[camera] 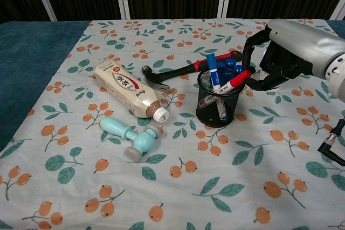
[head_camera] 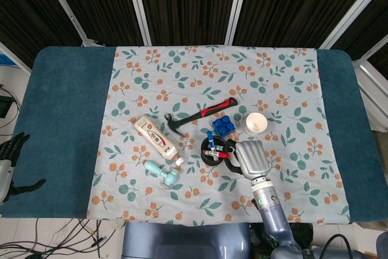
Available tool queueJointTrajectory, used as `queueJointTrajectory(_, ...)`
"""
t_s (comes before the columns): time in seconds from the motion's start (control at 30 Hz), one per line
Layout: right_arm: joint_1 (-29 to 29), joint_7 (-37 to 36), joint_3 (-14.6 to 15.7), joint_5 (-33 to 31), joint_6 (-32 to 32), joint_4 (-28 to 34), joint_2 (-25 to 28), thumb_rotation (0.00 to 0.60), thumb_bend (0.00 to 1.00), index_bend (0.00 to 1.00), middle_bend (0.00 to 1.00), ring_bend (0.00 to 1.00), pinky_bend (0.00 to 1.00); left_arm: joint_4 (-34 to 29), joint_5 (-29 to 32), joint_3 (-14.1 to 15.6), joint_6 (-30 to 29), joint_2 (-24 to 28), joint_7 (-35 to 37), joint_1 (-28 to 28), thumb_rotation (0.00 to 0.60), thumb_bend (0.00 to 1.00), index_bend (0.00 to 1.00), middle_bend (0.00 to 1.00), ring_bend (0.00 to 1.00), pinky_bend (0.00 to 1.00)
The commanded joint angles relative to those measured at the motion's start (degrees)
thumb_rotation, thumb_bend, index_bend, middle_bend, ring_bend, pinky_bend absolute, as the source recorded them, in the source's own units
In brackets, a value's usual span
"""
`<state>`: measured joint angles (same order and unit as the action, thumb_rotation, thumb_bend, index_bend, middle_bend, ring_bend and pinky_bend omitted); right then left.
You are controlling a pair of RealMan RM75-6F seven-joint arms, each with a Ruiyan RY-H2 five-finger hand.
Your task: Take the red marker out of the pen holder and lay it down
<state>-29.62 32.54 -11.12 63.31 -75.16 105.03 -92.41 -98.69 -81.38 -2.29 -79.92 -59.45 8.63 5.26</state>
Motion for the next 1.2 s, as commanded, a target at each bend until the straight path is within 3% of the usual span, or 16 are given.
queueJointTrajectory(0.03, 0.0, 0.1, 0.0, 0.0, 0.0, 0.0, 0.0, 0.6, 0.45, 0.63, 1.0, 1.0, 0.95, 0.0, 0.0, 0.0, 0.0, 0.0, 0.0, 0.0, 0.6, 0.0, 0.0, 0.0, 0.0, 0.0)
queueJointTrajectory(1.2, 0.4, 0.7, 0.0, 0.2, -1.2, 1.5, 0.7, 0.6, 0.45, 0.64, 1.0, 1.0, 0.95, 0.0, -0.2, 0.0, -0.2, 0.1, 0.1, -0.1, 0.6, 0.0, 0.0, 0.0, 0.0, 0.0)
